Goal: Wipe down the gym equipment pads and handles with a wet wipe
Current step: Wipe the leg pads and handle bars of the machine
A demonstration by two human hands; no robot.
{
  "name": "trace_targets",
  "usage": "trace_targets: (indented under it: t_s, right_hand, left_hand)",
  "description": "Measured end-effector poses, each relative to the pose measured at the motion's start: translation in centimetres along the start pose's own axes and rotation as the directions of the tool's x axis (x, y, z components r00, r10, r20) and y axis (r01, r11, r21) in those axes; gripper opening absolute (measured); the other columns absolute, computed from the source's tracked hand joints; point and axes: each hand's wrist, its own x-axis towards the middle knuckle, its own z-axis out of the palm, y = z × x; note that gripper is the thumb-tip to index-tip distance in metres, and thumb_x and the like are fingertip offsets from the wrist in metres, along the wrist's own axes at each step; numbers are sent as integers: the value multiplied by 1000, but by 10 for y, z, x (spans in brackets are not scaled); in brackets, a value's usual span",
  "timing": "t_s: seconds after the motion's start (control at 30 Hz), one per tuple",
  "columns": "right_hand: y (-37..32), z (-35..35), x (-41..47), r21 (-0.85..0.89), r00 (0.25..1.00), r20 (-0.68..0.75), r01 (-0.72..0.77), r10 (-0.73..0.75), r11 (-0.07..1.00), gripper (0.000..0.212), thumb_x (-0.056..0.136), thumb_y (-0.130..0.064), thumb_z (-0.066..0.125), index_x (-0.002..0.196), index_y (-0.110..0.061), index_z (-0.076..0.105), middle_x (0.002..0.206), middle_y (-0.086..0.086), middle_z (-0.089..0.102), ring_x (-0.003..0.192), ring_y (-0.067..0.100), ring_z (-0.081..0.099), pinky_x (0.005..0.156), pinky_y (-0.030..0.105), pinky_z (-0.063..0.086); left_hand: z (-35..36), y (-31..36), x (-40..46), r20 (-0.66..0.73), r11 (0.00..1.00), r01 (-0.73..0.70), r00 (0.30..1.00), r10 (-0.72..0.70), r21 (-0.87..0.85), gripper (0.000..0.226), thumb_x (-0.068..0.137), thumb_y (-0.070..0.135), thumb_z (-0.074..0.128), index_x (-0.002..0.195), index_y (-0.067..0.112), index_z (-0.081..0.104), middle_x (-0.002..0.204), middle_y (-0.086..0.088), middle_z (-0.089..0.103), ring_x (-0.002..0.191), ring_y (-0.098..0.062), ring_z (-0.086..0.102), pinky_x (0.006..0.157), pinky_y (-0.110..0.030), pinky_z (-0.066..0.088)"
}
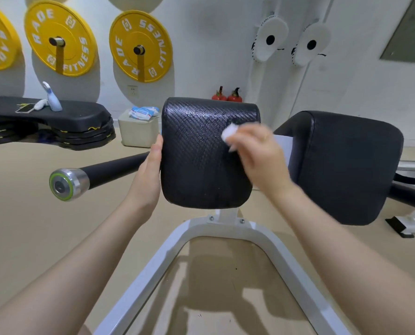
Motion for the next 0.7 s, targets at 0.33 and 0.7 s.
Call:
trace_targets:
  t_s: [0.33, 0.7]
  right_hand:
    - [3, 13, -34, 178, 987, 129, 70, -94, 982, 18, 85, 0, 55, 91, 0, 72, 91, 14, 69, 92, 23, 55, 86, 24, 45]
    - [20, -13, 7, 114, 974, -38, -219, 225, 969, 13, 86, -2, 57, 91, 1, 69, 93, 17, 65, 87, 33, 60, 80, 19, 39]
  left_hand:
    - [3, -1, 0, -65, 999, 24, 998, -22, 30, 63, 90, 61, 28, 145, 30, 30, 149, 20, 33, 136, 7, 26, 117, -28, 18]
    - [6, 9, -4, -39, 998, 40, 998, -39, 42, 40, 98, 51, 17, 128, 49, 43, 132, 33, 46, 120, 21, 36, 93, -5, 29]
